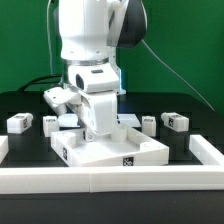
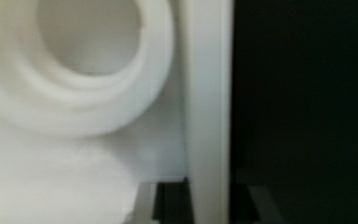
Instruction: Assemble square table
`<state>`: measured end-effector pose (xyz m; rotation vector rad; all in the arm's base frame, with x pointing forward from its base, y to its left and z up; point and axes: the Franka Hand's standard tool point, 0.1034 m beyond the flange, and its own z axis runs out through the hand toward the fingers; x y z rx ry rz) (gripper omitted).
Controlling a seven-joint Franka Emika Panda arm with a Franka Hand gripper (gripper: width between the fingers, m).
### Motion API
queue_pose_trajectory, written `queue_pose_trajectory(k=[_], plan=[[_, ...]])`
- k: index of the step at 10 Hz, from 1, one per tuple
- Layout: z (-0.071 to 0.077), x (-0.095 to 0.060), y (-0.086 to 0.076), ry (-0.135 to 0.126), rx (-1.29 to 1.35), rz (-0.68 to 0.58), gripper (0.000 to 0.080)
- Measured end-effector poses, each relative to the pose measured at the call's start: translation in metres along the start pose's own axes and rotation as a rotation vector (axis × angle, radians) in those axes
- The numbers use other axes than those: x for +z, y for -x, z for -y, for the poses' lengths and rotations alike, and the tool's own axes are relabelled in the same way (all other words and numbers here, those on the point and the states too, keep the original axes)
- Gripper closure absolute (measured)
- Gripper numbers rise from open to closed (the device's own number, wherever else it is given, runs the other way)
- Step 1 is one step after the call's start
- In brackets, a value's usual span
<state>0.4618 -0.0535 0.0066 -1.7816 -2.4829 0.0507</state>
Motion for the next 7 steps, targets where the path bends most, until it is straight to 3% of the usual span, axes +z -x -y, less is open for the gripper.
queue_pose_trajectory(k=[7], plan=[[-0.038, -0.002, -0.068, 0.032, 0.321, -0.025, 0.0742]])
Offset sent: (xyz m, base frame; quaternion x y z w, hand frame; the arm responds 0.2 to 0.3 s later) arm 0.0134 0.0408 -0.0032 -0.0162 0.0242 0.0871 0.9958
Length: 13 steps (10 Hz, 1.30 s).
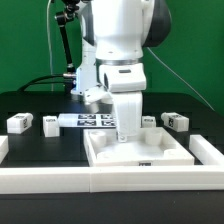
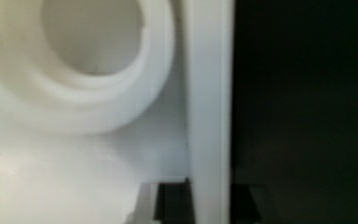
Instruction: Assemble square table
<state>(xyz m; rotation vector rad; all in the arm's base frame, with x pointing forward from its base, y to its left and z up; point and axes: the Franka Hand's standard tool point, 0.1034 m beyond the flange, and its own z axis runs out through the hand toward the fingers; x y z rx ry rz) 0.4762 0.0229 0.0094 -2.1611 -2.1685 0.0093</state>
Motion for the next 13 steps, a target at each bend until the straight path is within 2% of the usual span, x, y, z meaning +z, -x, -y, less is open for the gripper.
queue_pose_trajectory(k=[4, 8, 9, 10, 11, 12, 13], plan=[[-0.016, -0.001, -0.028, 0.010, 0.039, -0.002, 0.0742], [-0.019, 0.003, -0.036, 0.005, 0.033, -0.009, 0.0742], [-0.018, 0.003, -0.036, 0.004, 0.034, -0.009, 0.0646], [-0.018, 0.004, -0.035, 0.004, 0.034, -0.009, 0.0646], [-0.018, 0.004, -0.035, 0.003, 0.034, -0.009, 0.0456], [-0.018, 0.004, -0.035, 0.003, 0.034, -0.009, 0.0456], [-0.018, 0.004, -0.035, 0.004, 0.034, -0.009, 0.0271]])
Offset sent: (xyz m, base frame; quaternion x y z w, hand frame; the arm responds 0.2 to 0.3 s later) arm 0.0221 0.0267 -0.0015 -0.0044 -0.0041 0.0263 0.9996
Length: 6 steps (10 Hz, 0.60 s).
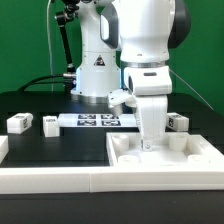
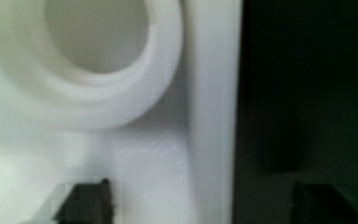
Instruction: Assemble square table
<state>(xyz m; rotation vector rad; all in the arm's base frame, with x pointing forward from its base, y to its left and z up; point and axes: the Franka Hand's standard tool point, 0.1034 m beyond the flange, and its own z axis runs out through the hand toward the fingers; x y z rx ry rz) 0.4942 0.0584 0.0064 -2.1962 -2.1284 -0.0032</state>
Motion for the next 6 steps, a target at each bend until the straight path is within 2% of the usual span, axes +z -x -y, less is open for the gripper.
queue_pose_trajectory(k=[1, 2, 4, 6], plan=[[0.000, -0.001, 0.000, 0.001, 0.001, 0.000, 0.0188], [0.002, -0.003, -0.001, 0.003, 0.015, 0.002, 0.0188], [0.004, -0.021, -0.002, 0.026, 0.044, 0.009, 0.0152], [0.017, -0.039, -0.012, 0.043, 0.137, 0.016, 0.0151]])
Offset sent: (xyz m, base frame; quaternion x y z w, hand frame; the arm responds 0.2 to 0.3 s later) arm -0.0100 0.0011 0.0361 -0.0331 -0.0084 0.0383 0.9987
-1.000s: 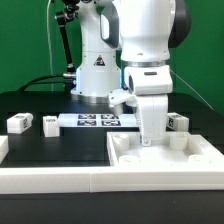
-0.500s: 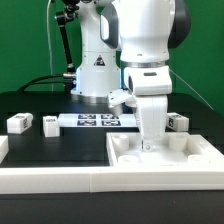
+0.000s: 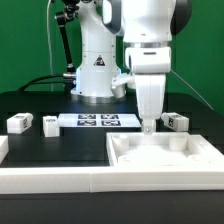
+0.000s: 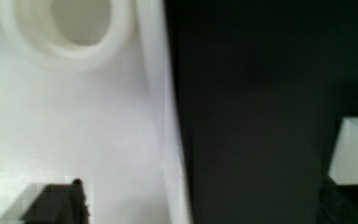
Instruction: Assemble square table
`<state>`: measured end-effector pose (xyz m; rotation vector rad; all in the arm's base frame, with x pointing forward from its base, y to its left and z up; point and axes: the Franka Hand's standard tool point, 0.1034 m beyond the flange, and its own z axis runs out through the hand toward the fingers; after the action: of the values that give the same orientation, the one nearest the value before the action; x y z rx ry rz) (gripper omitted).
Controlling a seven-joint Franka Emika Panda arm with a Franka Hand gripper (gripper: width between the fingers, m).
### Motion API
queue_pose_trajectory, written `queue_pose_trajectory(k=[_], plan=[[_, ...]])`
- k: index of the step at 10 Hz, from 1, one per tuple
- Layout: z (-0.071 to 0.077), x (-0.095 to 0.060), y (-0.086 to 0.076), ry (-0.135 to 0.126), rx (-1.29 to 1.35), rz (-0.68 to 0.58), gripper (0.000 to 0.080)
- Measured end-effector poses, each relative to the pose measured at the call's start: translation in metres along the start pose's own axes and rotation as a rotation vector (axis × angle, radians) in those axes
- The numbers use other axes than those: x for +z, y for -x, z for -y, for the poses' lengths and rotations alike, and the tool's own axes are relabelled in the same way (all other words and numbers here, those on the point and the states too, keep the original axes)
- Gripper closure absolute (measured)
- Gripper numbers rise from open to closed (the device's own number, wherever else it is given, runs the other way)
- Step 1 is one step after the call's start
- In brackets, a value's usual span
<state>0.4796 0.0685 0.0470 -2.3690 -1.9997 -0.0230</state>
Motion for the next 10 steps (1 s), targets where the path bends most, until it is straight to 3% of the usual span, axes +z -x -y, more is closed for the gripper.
queue_pose_trajectory(k=[2, 6, 10], plan=[[0.015, -0.004, -0.012, 0.007, 0.068, -0.003, 0.0151], [0.017, -0.002, -0.013, 0.002, 0.144, -0.004, 0.0151], [0.037, 0.001, -0.031, 0.001, 0.588, -0.008, 0.0151]])
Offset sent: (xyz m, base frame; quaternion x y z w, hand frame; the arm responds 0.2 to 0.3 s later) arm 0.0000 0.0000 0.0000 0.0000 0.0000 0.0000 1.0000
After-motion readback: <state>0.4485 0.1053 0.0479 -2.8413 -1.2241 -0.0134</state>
